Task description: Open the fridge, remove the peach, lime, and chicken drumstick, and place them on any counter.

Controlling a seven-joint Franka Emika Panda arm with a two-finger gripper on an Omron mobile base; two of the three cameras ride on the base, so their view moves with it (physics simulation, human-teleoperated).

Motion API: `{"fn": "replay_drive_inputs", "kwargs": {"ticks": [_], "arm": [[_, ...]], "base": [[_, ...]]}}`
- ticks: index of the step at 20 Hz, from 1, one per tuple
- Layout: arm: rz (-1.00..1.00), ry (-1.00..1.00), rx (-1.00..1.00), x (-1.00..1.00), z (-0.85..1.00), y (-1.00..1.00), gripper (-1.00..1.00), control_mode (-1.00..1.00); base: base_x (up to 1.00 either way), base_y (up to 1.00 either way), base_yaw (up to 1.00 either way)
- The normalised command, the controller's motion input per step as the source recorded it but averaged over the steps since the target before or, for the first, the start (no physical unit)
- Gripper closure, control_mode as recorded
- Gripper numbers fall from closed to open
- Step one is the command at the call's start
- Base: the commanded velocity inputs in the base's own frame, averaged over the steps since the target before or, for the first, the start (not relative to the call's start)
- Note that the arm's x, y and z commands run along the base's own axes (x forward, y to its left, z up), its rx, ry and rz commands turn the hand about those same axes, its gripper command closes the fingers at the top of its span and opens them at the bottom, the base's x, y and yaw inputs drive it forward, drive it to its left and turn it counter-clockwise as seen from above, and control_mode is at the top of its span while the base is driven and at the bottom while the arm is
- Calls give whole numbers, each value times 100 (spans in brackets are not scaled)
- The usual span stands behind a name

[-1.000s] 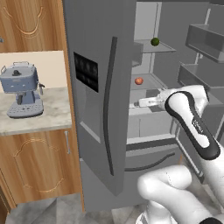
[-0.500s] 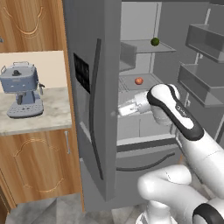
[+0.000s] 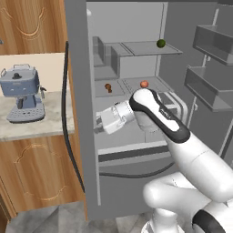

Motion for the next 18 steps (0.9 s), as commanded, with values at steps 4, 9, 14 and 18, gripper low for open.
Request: {"fn": "replay_drive_inputs", "kwargs": {"ticks": [4, 9, 14, 18], "arm": [[8, -25, 3, -30, -1, 99, -100, -100], [-16, -5, -5, -24, -9, -25, -100, -100], [-43, 7, -4, -37, 44, -100, -100, -100], [-65, 27, -2, -1, 84, -78, -100, -100]], "base": [[0, 0, 0], [0, 0, 0], [0, 0, 0], [0, 0, 0]]}}
